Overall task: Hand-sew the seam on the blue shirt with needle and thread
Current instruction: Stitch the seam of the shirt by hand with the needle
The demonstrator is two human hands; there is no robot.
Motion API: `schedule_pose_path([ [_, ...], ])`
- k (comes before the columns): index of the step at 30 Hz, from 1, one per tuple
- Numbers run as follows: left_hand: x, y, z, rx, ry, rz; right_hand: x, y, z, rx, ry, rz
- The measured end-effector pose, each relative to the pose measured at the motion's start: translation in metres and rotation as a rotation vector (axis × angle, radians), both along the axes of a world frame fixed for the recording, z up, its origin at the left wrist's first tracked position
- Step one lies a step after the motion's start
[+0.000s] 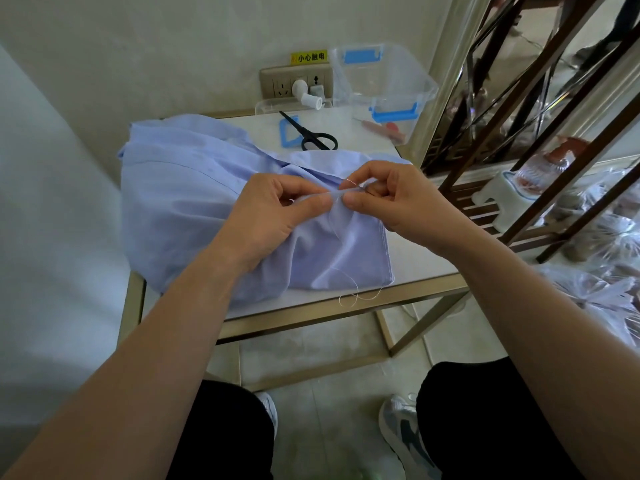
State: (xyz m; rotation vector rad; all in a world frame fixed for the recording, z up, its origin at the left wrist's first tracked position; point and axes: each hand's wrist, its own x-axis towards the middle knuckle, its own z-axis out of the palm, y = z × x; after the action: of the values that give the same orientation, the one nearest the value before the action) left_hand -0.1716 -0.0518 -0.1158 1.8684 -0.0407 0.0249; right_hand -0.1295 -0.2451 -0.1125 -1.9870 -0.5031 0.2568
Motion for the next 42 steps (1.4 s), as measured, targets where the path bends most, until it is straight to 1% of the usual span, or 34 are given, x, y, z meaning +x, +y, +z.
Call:
schedule_pose_path([
  [4, 0.0, 0.0, 0.002, -0.04, 0.024, 0.019, 0.0, 0.0, 0.002, 0.042, 0.028, -0.029],
  [8, 0.001, 0.001, 0.001, -0.056, 0.049, 0.03, -0.004, -0.002, 0.005, -0.001, -0.045, 0.027],
  [15, 0.001, 0.001, 0.002, -0.093, 0.072, 0.028, -0.007, -0.004, 0.007, -0.04, -0.123, 0.022],
  [30, 0.004, 0.004, -0.001, -0.111, 0.109, 0.009, -0.008, -0.006, 0.009, -0.088, -0.111, 0.03],
  [42, 0.004, 0.005, -0.001, -0.067, 0.091, -0.027, -0.01, -0.007, 0.008, -0.084, -0.084, 0.018],
])
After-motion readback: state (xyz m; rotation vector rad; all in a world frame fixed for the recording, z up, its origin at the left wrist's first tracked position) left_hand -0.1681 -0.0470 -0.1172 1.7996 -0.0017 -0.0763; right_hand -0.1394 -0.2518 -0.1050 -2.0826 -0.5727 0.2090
